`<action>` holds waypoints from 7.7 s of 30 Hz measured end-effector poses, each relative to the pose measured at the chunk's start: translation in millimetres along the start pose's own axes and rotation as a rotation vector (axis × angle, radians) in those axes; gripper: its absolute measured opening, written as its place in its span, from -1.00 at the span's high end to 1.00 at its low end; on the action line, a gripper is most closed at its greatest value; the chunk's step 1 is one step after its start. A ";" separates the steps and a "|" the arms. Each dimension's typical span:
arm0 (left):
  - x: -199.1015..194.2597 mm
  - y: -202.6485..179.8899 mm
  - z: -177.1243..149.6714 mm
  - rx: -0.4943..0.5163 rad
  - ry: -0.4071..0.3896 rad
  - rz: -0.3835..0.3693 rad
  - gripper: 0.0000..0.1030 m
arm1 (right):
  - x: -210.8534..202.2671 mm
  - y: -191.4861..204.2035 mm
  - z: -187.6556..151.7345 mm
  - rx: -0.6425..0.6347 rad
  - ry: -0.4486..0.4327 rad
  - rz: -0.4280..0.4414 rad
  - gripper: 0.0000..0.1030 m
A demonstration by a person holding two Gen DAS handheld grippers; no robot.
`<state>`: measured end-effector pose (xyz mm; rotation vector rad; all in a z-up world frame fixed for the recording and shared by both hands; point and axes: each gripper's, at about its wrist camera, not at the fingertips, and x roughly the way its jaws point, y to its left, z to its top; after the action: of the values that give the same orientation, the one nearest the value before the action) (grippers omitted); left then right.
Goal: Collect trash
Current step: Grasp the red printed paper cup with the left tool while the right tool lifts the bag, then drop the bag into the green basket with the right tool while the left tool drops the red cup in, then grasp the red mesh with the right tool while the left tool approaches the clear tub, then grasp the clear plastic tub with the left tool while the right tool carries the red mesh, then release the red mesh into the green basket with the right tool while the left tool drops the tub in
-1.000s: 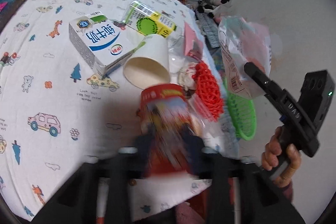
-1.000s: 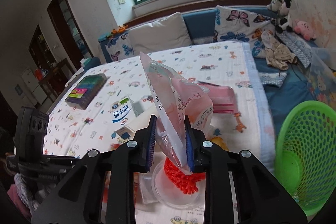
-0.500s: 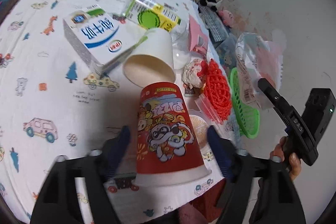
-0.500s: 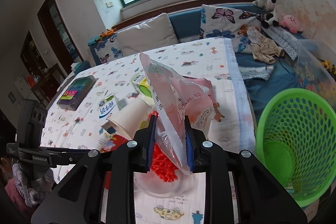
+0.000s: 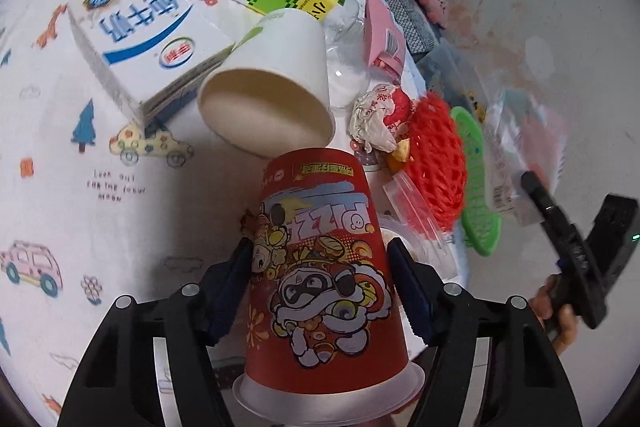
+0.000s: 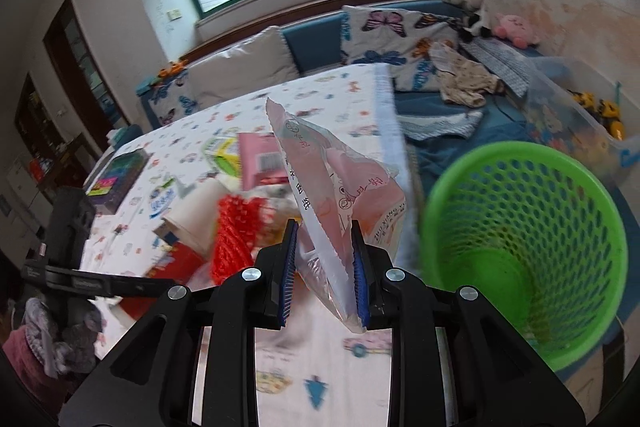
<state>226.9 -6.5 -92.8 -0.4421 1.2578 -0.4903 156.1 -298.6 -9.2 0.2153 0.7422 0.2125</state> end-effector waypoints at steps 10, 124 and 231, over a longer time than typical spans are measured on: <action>-41.7 -10.9 -12.7 0.031 -0.074 0.000 -0.26 | -6.6 -52.0 -14.7 0.071 0.008 -0.121 0.46; -50.7 -15.7 -67.1 0.262 -0.260 0.108 -0.55 | 70.4 66.7 -34.5 -0.085 0.124 0.157 -0.09; 140.7 -307.4 12.6 0.742 -0.045 -0.051 0.09 | -95.8 -173.6 -90.6 0.333 -0.131 -0.303 -0.43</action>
<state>238.8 -337.8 -25.5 0.1436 0.9359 -0.9341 45.0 -479.4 -58.9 0.4248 0.6669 -0.2138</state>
